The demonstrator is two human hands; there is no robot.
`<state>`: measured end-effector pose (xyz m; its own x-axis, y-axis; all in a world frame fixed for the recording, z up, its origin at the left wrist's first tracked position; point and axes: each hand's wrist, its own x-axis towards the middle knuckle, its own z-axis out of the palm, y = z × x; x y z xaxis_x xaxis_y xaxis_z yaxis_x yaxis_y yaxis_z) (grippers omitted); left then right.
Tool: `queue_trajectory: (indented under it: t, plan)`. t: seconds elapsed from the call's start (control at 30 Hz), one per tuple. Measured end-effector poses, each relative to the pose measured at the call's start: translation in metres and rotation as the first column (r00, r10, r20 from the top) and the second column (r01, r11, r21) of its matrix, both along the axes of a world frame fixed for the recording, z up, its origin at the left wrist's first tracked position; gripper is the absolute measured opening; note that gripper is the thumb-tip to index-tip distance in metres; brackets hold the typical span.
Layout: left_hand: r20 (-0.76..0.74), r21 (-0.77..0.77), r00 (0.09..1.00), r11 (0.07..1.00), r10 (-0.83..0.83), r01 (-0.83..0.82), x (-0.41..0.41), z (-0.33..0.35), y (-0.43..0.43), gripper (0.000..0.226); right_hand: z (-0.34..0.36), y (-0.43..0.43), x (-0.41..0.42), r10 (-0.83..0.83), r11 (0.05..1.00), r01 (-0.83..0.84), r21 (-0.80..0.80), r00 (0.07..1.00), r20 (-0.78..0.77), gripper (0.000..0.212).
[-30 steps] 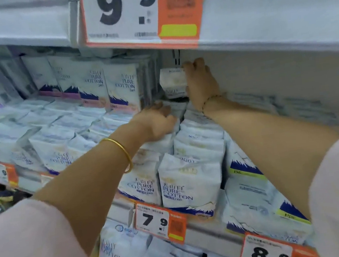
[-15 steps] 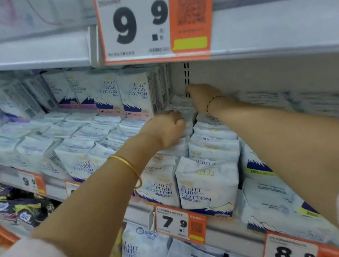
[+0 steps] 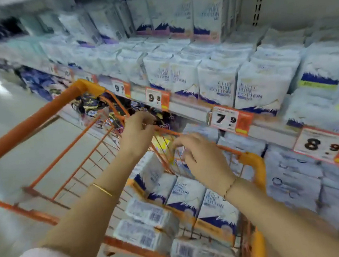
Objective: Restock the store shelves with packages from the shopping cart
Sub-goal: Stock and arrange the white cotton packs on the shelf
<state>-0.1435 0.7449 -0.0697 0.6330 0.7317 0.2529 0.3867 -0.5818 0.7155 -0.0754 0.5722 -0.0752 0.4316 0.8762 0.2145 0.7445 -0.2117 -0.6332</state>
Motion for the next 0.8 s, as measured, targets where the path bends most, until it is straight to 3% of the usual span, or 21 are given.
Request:
queue_trajectory:
  t: [0.07,0.13,0.23,0.33,0.4,0.6,0.7,0.8]
  plan:
    - [-0.237,0.031,0.971,0.999,0.033,-0.027,-0.011,-0.032,0.012,0.022,-0.017,-0.002,-0.003,0.017,0.993,-0.014,-0.119,1.0,0.025,0.035]
    - [-0.412,0.078,0.904,0.993,0.113,-0.088,-0.016,-0.055,0.017,0.023,-0.024,-0.004,0.002,-0.023,0.99,0.03,-0.139,0.999,0.048,0.033]
    - [-0.59,0.152,0.784,0.98,0.193,-0.128,-0.017,-0.068,0.015,0.037,-0.028,-0.007,0.01,-0.049,0.982,0.068,-0.179,0.993,0.111,0.032]
    - [-0.731,0.136,0.667,0.989,0.144,-0.064,-0.021,-0.077,0.014,0.056,-0.032,-0.009,0.012,-0.05,0.979,0.071,-0.191,0.993,0.109,0.032]
    - [-0.77,0.109,0.627,0.993,0.113,-0.045,-0.024,-0.084,0.015,0.061,-0.032,-0.01,0.012,-0.061,0.981,0.078,-0.18,0.993,0.099,0.033]
    - [-0.772,0.128,0.622,0.991,0.131,-0.05,-0.014,-0.083,0.007,0.068,-0.034,-0.013,0.016,-0.101,0.98,0.116,-0.16,0.99,0.098,0.034]
    - [-0.759,0.071,0.647,0.997,0.072,-0.028,-0.008,-0.077,0.004,0.045,-0.035,-0.016,0.018,-0.114,0.977,0.129,-0.168,0.989,0.094,0.034]
    - [-0.788,0.094,0.616,0.99,0.007,0.109,-0.005,-0.046,-0.003,0.019,-0.032,-0.018,0.014,-0.126,0.981,0.132,-0.145,0.991,0.047,0.033]
